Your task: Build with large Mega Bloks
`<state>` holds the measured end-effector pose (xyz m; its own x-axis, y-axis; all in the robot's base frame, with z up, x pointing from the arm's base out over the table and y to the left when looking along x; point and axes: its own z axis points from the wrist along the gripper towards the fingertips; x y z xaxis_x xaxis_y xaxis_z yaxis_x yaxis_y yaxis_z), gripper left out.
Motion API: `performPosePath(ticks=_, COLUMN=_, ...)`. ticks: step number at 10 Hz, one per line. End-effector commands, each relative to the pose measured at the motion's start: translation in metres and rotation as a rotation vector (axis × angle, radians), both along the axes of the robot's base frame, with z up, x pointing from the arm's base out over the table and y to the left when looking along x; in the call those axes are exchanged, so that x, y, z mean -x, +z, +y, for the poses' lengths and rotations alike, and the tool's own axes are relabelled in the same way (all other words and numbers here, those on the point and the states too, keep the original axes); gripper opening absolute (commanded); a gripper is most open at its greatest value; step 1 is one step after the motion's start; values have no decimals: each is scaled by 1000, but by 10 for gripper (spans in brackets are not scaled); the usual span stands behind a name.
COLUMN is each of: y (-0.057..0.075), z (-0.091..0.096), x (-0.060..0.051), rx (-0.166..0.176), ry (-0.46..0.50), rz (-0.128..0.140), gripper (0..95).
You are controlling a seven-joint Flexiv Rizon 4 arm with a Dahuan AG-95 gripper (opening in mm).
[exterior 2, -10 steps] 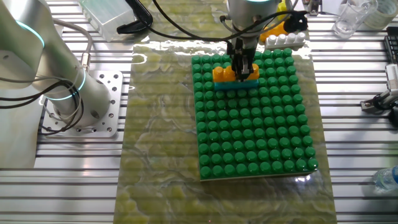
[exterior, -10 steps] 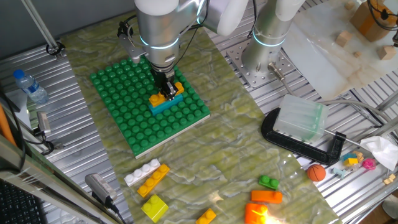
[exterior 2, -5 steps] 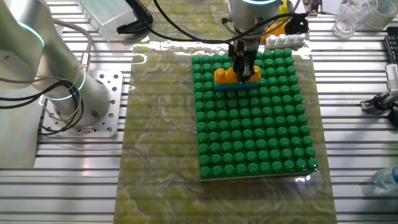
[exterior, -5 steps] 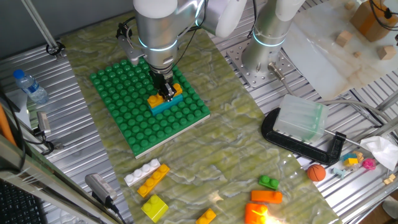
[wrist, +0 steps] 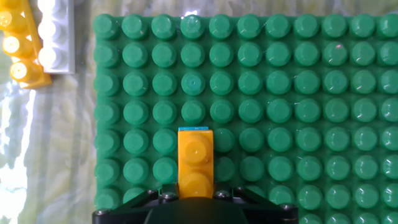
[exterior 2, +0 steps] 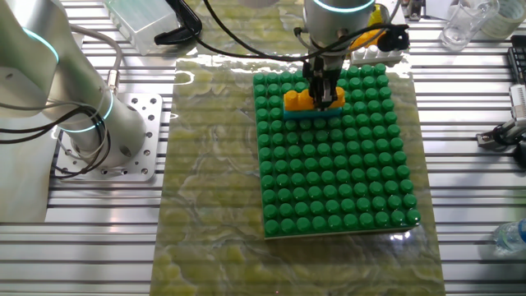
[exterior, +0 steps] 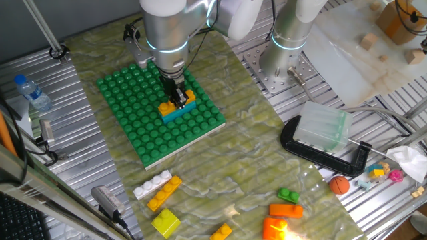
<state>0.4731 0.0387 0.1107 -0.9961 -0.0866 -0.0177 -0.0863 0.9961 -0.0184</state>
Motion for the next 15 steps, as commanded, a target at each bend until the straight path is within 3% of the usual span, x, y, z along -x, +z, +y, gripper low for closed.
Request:
performPosePath(ticks=1, y=-5, z=-1, x=-1, rx=-15, ry=0, rz=-5, gripper=0)
performPosePath(ticks=4, y=-8, z=-1, x=-1, rx=-7, ry=-5, rz=4, gripper=0)
performPosePath(ticks=6, y=-19, z=-3, x=-1, rx=-10, ry=-4, rz=-2, gripper=0)
performPosePath(ticks=9, y=-20, z=0, x=-2, rx=-24, ry=-8, rz=21, gripper=0)
performPosePath(ticks=12, y=-22, z=2, x=-4, rx=-4, ry=-13, rz=18, gripper=0)
performPosePath(ticks=14, y=-23, z=0, x=-2, rx=2, ry=-13, rz=51, gripper=0)
performPosePath(ticks=15, y=-23, z=0, x=-2, rx=-8, ry=-7, rz=27, gripper=0)
